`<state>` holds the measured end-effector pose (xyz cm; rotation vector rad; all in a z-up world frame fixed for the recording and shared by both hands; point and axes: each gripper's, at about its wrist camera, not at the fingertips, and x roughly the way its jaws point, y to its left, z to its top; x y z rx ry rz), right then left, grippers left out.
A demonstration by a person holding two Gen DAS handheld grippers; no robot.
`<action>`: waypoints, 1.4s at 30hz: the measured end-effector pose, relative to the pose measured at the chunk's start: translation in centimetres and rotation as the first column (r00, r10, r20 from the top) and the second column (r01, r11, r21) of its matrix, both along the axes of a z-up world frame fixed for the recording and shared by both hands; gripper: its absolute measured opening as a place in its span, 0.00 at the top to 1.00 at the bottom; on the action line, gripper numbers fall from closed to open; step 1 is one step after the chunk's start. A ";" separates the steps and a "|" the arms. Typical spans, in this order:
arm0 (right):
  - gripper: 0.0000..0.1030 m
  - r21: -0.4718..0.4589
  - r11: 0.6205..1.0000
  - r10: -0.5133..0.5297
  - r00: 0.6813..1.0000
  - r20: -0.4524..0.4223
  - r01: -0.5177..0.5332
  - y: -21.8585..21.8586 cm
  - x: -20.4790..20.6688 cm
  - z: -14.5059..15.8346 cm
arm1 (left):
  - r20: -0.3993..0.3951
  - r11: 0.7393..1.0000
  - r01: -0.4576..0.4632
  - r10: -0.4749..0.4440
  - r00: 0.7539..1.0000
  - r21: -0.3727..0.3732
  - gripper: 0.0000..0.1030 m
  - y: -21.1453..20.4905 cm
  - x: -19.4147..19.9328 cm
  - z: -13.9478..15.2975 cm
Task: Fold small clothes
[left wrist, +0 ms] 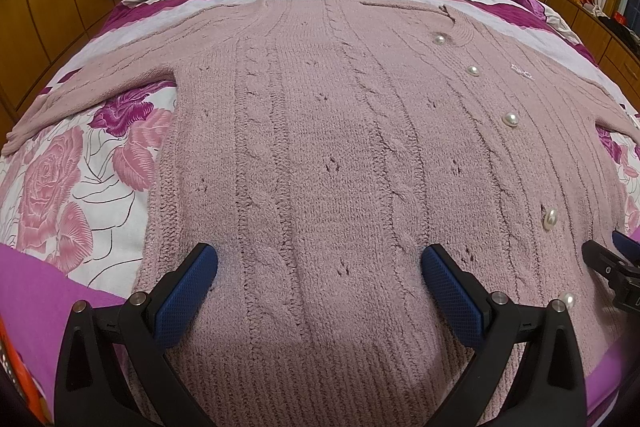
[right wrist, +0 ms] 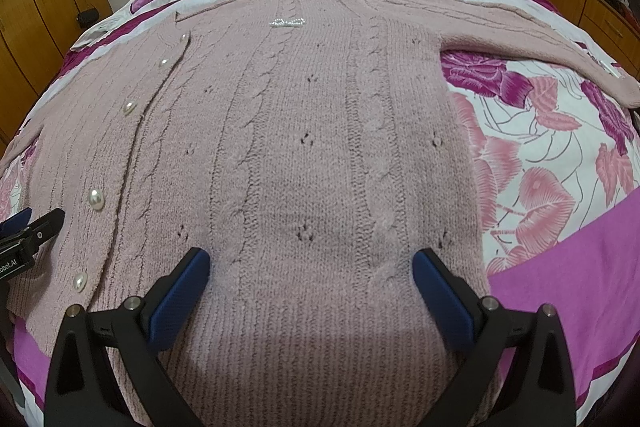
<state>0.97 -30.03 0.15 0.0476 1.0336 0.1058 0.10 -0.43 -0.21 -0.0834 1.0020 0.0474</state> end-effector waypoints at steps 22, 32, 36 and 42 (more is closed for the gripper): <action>0.00 0.001 1.000 0.000 1.000 0.000 0.000 0.0 0.0 0.0 | -0.038 0.999 0.010 -0.009 0.999 0.036 0.17 0.0 0.7 -0.5; 0.00 0.162 0.987 0.012 1.000 -0.020 -0.009 -2.6 0.2 1.9 | -0.082 1.000 0.006 -0.007 0.997 -0.008 0.21 0.5 0.6 1.0; 0.00 0.189 0.982 -0.006 1.000 0.015 0.004 -5.3 0.5 4.0 | -0.066 0.999 0.018 -0.021 0.998 -0.048 0.25 0.5 0.9 2.9; 0.00 0.192 0.978 -0.098 0.991 0.095 0.078 -11.3 2.3 7.3 | -0.010 0.999 0.030 -0.030 0.999 -0.016 0.25 0.1 2.8 5.9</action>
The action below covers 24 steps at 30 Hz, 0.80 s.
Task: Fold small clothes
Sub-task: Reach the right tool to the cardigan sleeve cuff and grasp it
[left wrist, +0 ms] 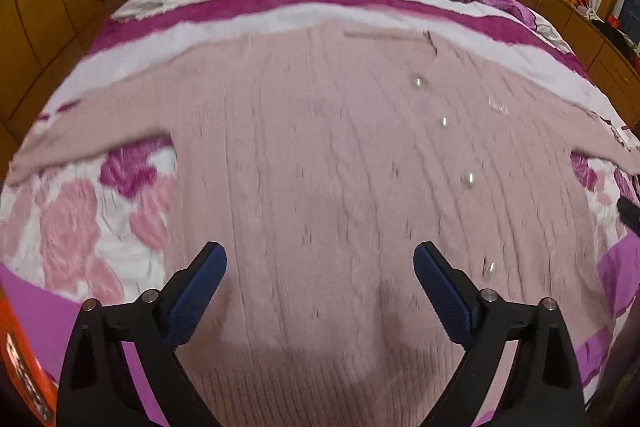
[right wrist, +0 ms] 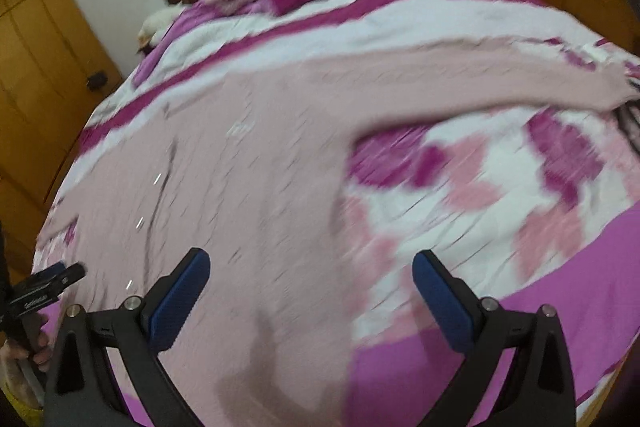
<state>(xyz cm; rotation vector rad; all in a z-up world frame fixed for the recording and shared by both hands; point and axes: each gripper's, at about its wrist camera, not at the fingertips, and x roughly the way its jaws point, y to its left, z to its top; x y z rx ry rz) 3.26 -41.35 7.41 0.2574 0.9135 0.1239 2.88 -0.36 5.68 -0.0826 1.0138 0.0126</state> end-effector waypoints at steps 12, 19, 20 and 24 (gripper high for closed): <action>0.00 0.080 0.953 -0.293 0.956 0.006 0.292 -13.4 6.5 -1.2 | -0.003 0.998 -0.060 0.060 0.998 0.022 0.25 0.6 4.3 -1.4; 0.00 0.125 0.923 -0.368 0.929 0.025 0.363 -16.7 9.4 -2.8 | -0.061 0.997 -0.078 0.080 0.995 0.027 0.25 0.6 5.4 -4.4; 0.00 0.122 0.920 -0.378 0.926 0.021 0.373 -17.1 10.1 -3.3 | -0.061 0.997 -0.078 0.080 0.995 0.029 0.25 0.6 5.4 -4.6; 0.00 0.099 0.915 -0.394 0.919 0.021 0.391 -17.3 11.2 -4.7 | -0.050 0.997 -0.070 0.072 0.996 0.042 0.25 0.4 5.3 -5.1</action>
